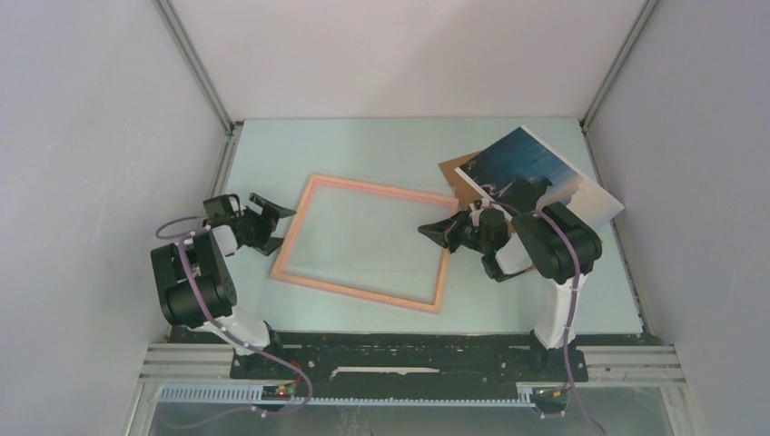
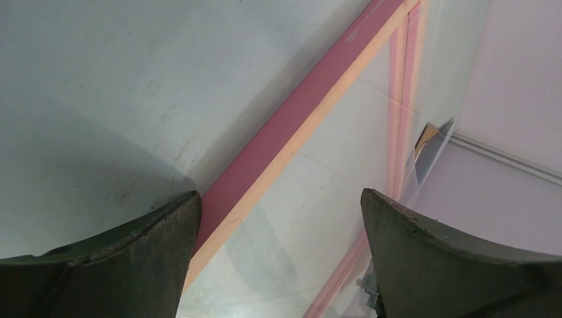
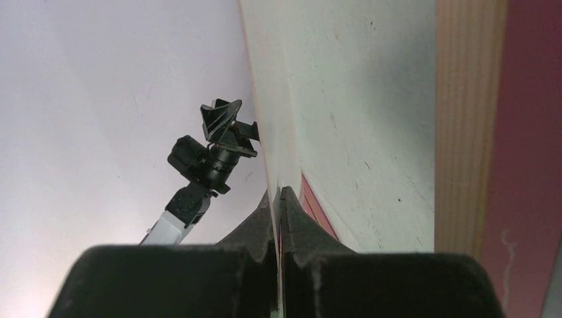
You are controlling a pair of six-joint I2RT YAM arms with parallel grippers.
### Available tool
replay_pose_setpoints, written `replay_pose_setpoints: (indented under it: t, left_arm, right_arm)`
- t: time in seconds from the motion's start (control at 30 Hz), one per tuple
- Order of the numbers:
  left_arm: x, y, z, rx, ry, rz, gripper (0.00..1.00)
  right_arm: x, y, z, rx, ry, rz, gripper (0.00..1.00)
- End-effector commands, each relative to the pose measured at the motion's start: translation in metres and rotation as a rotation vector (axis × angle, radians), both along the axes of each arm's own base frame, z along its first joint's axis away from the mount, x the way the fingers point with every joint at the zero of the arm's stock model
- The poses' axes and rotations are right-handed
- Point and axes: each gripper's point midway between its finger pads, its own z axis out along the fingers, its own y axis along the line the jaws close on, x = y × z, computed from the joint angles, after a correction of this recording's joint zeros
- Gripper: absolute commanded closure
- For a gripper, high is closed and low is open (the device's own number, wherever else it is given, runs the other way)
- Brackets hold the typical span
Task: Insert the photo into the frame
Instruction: Place the photo frame item in the photo frame.
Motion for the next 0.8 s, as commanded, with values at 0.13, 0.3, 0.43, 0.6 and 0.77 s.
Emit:
replay_pose_setpoints:
  t: [0.13, 0.3, 0.43, 0.6, 0.77]
  left_arm:
    - [-0.015, -0.013, -0.011, -0.068, 0.057, -0.014, 0.02]
    - [-0.014, -0.013, -0.011, -0.071, 0.055, -0.012, 0.03]
    - [-0.015, -0.013, -0.012, -0.073, 0.057, -0.012, 0.03]
    - [-0.014, -0.013, -0.011, -0.073, 0.056, -0.012, 0.02]
    - [-0.015, -0.014, -0.011, -0.074, 0.055, -0.013, 0.03]
  right_arm:
    - [0.004, -0.002, 0.015, 0.036, -0.053, -0.004, 1.0]
    - [-0.003, 0.005, 0.007, 0.012, -0.03, 0.019, 1.0]
    - [-0.003, 0.01, 0.009, 0.005, -0.053, 0.03, 1.0]
    - [-0.007, 0.011, 0.007, -0.049, -0.067, 0.039, 1.0]
    - [-0.009, 0.009, 0.004, -0.069, -0.076, 0.049, 1.0]
